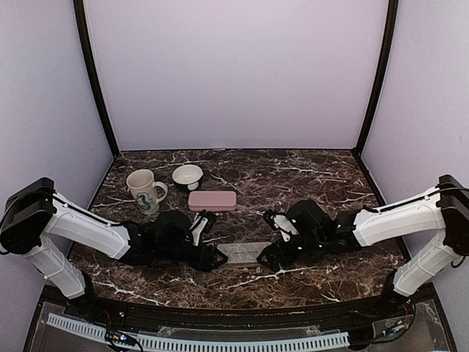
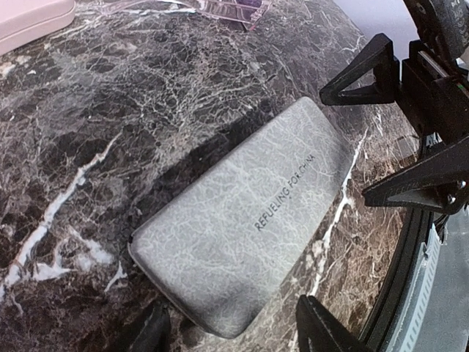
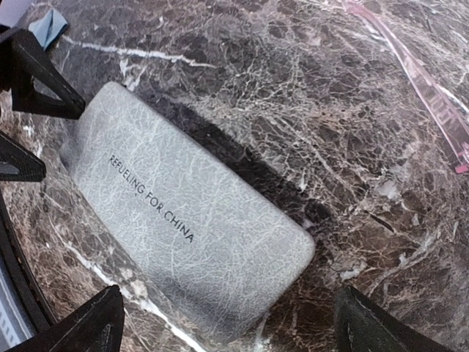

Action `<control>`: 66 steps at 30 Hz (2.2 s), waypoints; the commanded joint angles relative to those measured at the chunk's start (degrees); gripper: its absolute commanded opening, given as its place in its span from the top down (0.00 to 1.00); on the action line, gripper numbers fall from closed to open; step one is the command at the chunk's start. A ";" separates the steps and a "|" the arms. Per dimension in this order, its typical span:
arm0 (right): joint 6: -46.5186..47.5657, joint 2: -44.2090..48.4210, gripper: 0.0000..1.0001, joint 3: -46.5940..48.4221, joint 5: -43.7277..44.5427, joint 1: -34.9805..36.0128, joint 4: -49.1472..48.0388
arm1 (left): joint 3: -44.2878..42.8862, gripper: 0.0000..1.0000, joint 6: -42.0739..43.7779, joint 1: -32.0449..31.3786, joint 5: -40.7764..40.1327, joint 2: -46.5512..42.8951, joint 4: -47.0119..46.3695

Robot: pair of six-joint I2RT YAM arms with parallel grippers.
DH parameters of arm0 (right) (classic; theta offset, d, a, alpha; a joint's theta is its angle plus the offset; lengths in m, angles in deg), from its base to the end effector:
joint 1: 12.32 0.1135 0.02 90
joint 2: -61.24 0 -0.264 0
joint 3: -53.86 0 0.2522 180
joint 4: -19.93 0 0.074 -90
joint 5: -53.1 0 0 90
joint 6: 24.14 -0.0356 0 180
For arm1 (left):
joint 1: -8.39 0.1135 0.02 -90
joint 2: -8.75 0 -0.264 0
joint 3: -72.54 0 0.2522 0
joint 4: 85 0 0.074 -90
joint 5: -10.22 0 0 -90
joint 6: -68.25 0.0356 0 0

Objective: Organize the sunglasses
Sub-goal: Move the case with sunglasses to the center of the board.

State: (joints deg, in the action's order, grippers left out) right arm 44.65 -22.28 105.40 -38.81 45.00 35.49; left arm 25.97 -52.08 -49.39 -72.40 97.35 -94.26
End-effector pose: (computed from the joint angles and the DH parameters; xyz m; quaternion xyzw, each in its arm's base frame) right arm 0.1492 0.2347 0.1614 -0.2946 0.8842 0.2412 0.2705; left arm 0.1522 -0.2501 0.1494 0.2378 0.8437 -0.3729 0.3042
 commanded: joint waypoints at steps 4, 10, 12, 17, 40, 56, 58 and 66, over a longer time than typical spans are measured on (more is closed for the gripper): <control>11.41 -6.39 0.00 6.54 1.59 -0.28 5.37 | -2.28 0.43 -2.49 1.78 5.23 3.12 -0.09; 17.17 -13.36 0.00 13.00 2.15 -0.15 9.83 | -6.30 0.55 -0.11 2.32 6.63 5.90 2.40; 18.37 -14.98 0.00 14.65 3.11 -0.02 11.18 | -8.49 0.59 1.28 2.32 7.34 7.33 3.85; 18.70 -15.37 0.04 15.07 5.05 0.07 13.48 | -13.00 0.66 2.22 2.31 10.00 11.25 4.11; -11.87 5.24 0.25 1.58 16.64 -1.03 29.19 | -23.30 0.41 10.25 9.05 1.60 10.41 12.27; 1.79 -4.21 0.00 18.98 17.56 -2.77 15.46 | -27.66 0.13 14.88 20.11 -10.44 7.55 25.01; 3.08 -8.62 0.00 22.82 16.59 -3.62 12.81 | -28.18 0.13 14.77 20.99 -10.05 8.25 25.06; 3.57 -26.63 0.02 40.06 9.56 -7.97 8.36 | -31.16 0.13 13.85 24.03 -11.12 12.51 25.00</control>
State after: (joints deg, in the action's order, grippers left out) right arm 47.12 -42.50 138.38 -24.97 39.12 48.32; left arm -3.17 -37.83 -27.05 -82.93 108.19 -70.81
